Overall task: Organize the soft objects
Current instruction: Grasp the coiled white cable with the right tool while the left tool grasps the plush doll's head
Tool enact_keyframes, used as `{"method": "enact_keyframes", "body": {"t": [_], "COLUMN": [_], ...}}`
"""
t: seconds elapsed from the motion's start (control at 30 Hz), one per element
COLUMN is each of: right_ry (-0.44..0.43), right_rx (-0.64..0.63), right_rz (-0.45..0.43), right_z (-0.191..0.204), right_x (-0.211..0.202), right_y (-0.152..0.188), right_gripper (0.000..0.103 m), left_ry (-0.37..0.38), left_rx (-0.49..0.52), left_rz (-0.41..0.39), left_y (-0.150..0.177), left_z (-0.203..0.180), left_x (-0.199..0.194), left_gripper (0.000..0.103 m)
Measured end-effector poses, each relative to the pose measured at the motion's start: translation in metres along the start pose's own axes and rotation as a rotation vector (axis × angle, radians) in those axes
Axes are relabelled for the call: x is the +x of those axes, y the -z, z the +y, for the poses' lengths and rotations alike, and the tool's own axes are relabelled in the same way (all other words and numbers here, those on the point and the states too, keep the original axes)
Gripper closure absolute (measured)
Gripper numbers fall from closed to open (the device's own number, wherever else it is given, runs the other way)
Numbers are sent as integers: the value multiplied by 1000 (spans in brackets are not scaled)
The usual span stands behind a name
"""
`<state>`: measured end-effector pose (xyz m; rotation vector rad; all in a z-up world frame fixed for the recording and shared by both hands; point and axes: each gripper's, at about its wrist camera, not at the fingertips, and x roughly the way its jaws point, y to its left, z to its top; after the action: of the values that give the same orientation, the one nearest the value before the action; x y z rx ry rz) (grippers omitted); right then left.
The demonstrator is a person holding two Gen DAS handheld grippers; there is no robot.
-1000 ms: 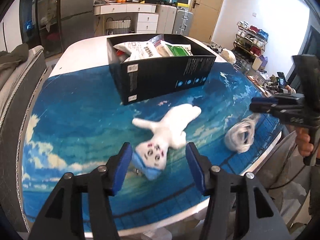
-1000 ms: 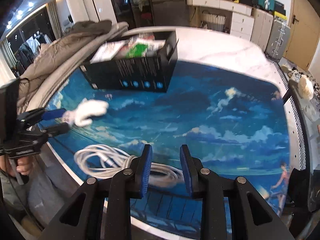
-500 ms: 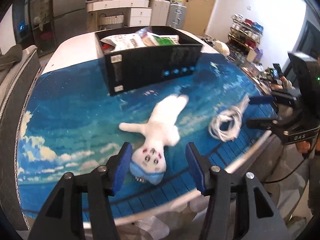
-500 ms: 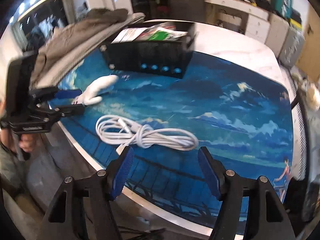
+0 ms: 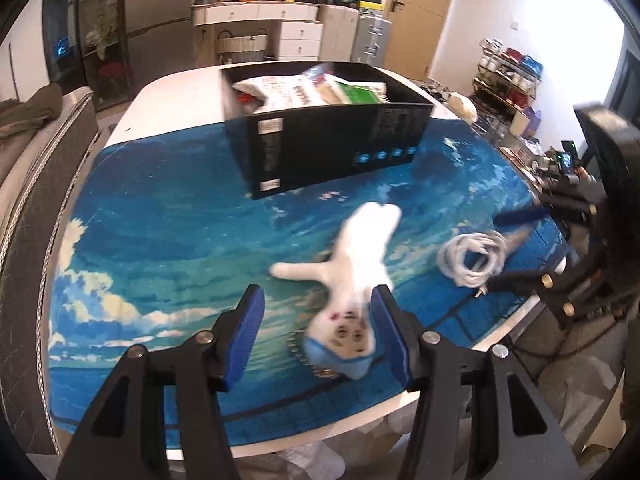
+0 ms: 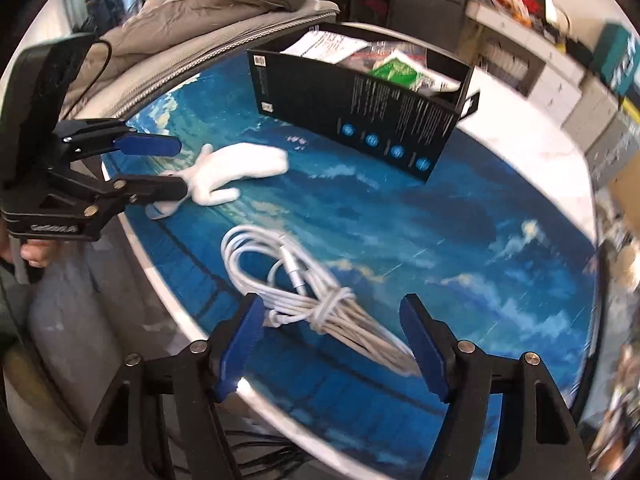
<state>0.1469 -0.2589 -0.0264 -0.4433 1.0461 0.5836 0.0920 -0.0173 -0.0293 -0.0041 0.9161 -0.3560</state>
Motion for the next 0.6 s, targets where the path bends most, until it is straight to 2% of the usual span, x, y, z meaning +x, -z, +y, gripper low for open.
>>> {"method": "enact_keyframes", "body": {"t": [0.13,0.17,0.2,0.23,0.27,0.33,0.37,0.43,0.53,0.57,0.6], "right_ry": [-81,-96,-113,-132,-130,-111,-129,-154,-111,-97,-88], "right_rx": [35,36,41,43,39,15,28,81,161,206,250], "right_rz": [34,41,46,43,40,25,14,-8,-51,-73,-87], "right_z": [9,12,14,17,20,28,27,22,8,2,-4], "right_x": [2,1,2,2,3,4,5,8,8,7,7], "right_y": [12,15,18,19,19,17,14,10,3,1,-1], "right_gripper": [34,39,56,68,73,74,74,74,74,74,74], "left_ry": [11,18,21,21,17,13,18,15,-3,-9,-13], "left_rx": [-21,-20,-16,-7,5,21,27,32,45,45,47], "left_rz": [-2,0,1,2,1,-10,-10,-7,16,21,23], "left_y": [4,4,4,3,2,-1,-2,-5,-6,-6,-6], "left_z": [7,6,4,1,-2,-7,-9,-13,-16,-18,-19], "left_x": [-4,-3,-2,-1,0,-1,-1,2,12,15,17], "left_gripper": [48,48,48,48,48,48,48,48,48,49,61]}}
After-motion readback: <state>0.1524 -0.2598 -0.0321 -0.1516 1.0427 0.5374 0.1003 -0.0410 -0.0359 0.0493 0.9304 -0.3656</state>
